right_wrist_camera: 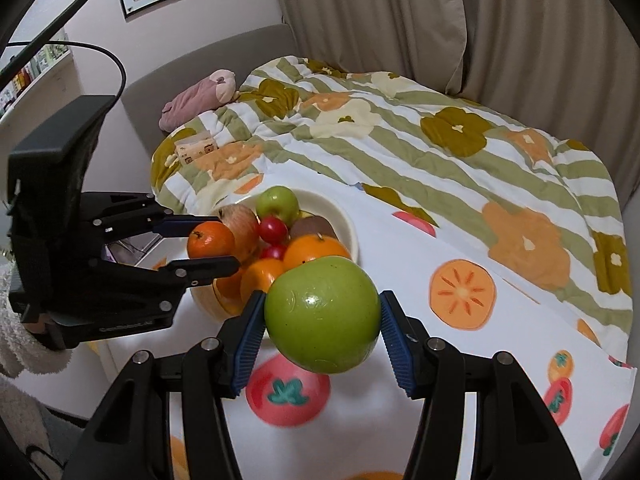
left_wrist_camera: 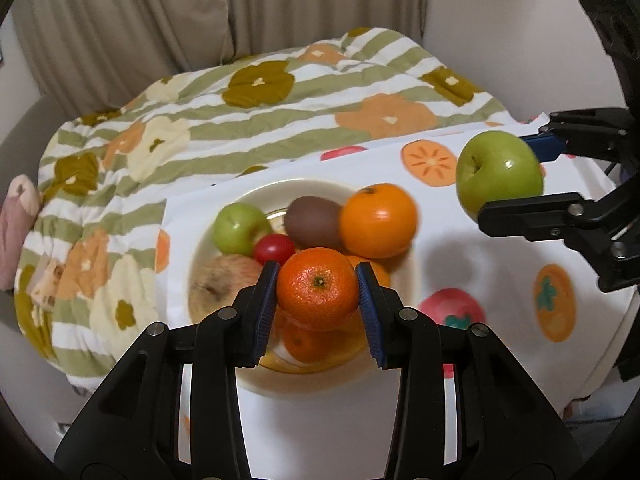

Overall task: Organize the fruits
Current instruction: 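Carry the tangerine with the left tool while the right tool carries the green apple to the bowl, then open the left tool over the bowl while the right tool sets the green apple on top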

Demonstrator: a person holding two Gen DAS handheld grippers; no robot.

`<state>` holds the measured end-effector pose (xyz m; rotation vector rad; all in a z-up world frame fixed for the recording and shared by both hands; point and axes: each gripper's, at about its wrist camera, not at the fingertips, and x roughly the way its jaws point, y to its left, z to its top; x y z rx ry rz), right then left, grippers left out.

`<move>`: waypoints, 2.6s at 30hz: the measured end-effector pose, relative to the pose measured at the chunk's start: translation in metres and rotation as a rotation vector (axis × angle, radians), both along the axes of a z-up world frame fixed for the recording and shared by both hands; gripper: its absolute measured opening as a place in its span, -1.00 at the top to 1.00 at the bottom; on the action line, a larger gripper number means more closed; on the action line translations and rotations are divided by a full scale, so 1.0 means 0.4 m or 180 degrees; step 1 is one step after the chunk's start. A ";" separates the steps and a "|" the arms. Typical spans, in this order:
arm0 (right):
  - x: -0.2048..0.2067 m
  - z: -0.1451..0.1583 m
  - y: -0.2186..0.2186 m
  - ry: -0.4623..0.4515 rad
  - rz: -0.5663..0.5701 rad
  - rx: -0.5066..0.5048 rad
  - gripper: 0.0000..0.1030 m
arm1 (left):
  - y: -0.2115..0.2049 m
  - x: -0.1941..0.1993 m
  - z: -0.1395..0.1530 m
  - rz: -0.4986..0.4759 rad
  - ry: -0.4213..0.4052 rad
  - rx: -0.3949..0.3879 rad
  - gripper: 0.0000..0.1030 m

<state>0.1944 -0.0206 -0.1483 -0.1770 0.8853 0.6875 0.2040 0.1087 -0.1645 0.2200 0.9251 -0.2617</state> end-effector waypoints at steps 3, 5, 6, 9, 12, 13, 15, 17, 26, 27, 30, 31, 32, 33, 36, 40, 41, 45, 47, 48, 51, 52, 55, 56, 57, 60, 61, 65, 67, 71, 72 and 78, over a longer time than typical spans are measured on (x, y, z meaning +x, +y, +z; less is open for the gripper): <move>0.016 -0.004 0.023 0.0016 -0.0049 -0.0010 -0.01 | 0.007 0.022 -0.015 -0.0083 -0.0006 0.0042 0.17; 0.025 -0.004 0.031 0.0033 -0.0094 -0.0007 -0.01 | 0.005 0.038 -0.023 -0.0139 -0.0013 0.0091 0.17; 0.030 -0.005 0.034 0.0040 -0.0114 -0.0007 -0.01 | 0.003 0.041 -0.027 -0.0153 -0.0013 0.0107 0.17; 0.041 -0.004 0.042 0.0047 -0.0171 -0.0017 -0.01 | 0.002 0.056 -0.037 -0.0194 0.0005 0.0121 0.17; 0.051 -0.004 0.047 0.0054 -0.0223 -0.0024 -0.01 | 0.008 0.069 -0.045 -0.0203 0.0022 0.0129 0.17; 0.055 -0.004 0.048 0.0060 -0.0241 -0.0024 -0.01 | 0.009 0.070 -0.046 -0.0202 0.0030 0.0126 0.16; 0.060 -0.004 0.048 0.0067 -0.0268 -0.0017 -0.01 | 0.016 0.075 -0.049 -0.0212 0.0058 0.0073 0.16; 0.066 -0.004 0.048 0.0075 -0.0290 -0.0004 -0.01 | 0.026 0.078 -0.049 -0.0212 0.0064 0.0012 0.14; 0.094 0.001 0.079 0.0078 -0.0249 0.0006 -0.01 | 0.073 0.042 0.007 -0.0135 -0.0241 -0.0043 -1.00; 0.097 0.001 0.085 0.0078 -0.0233 0.0007 -0.01 | 0.080 0.038 0.010 -0.0114 -0.0232 -0.0052 -1.00; 0.115 -0.002 0.115 0.0097 -0.0164 0.0014 -0.01 | 0.109 0.028 0.014 -0.0020 -0.0200 -0.0095 -1.00; 0.120 -0.003 0.124 0.0105 -0.0142 0.0020 -0.01 | 0.120 0.024 0.014 0.0019 -0.0186 -0.0106 -1.00; 0.126 -0.004 0.134 0.0114 -0.0114 0.0026 -0.01 | 0.128 0.021 0.014 0.0049 -0.0171 -0.0110 -1.00; 0.132 -0.005 0.146 0.0119 -0.0081 0.0030 -0.01 | 0.138 0.018 0.013 0.0081 -0.0155 -0.0113 -1.00; 0.153 -0.014 0.191 0.0150 0.0029 0.0008 -0.01 | 0.166 0.010 0.008 0.0166 -0.0123 -0.0123 -1.00; 0.170 -0.041 0.233 0.0199 0.0143 -0.0036 -0.01 | 0.197 0.001 0.000 0.0246 -0.0099 -0.0109 -1.00; 0.173 -0.049 0.240 0.0214 0.0159 -0.0040 -0.01 | 0.202 0.000 -0.002 0.0259 -0.0096 -0.0108 -1.00; 0.203 -0.073 0.252 0.0272 0.0147 -0.0033 -0.01 | 0.222 -0.003 -0.006 0.0304 -0.0087 -0.0117 -1.00; 0.229 -0.081 0.258 0.0296 0.0126 -0.0030 -0.01 | 0.228 -0.004 -0.007 0.0312 -0.0085 -0.0123 -1.00; 0.238 -0.084 0.260 0.0299 0.0128 -0.0042 -0.01 | 0.231 -0.002 -0.008 0.0312 -0.0083 -0.0121 -1.00; 0.265 -0.095 0.271 0.0326 0.0145 -0.0099 -0.01 | 0.234 0.004 -0.011 0.0308 -0.0080 -0.0105 -1.00; 0.274 -0.100 0.274 0.0338 0.0153 -0.0112 -0.01 | 0.234 0.004 -0.011 0.0307 -0.0079 -0.0106 -1.00; 0.292 -0.110 0.278 0.0386 0.0167 -0.0111 -0.02 | 0.234 0.005 -0.014 0.0303 -0.0078 -0.0098 -1.00; 0.299 -0.114 0.279 0.0403 0.0168 -0.0106 -0.02 | 0.234 0.007 -0.016 0.0297 -0.0075 -0.0095 -1.00; 0.305 -0.119 0.280 0.0421 0.0182 -0.0101 -0.02 | 0.235 0.010 -0.017 0.0292 -0.0071 -0.0092 -1.00; 0.313 -0.137 0.291 0.0489 0.0325 -0.0126 -0.02 | 0.236 0.017 -0.021 0.0276 -0.0063 -0.0082 -1.00; 0.313 -0.140 0.293 0.0470 0.0378 -0.0130 -0.02 | 0.235 0.017 -0.021 0.0280 -0.0064 -0.0082 -1.00; 0.326 -0.141 0.286 0.0566 0.0513 -0.0029 -0.33 | 0.240 0.023 -0.022 0.0288 -0.0054 -0.0099 -1.00; 0.329 -0.138 0.283 0.0575 0.0555 0.0009 -0.56 | 0.240 0.025 -0.023 0.0295 -0.0051 -0.0104 -1.00; 0.330 -0.134 0.283 0.0484 0.0561 -0.0046 -0.57 | 0.242 0.026 -0.022 0.0292 -0.0050 -0.0106 -1.00; 0.330 -0.133 0.280 0.0458 0.0548 -0.0057 -0.57 | 0.242 0.026 -0.021 0.0292 -0.0048 -0.0106 -1.00; 0.299 -0.081 0.248 0.0315 0.0415 -0.0018 -0.57 | 0.241 0.020 -0.007 0.0276 -0.0090 -0.0061 -1.00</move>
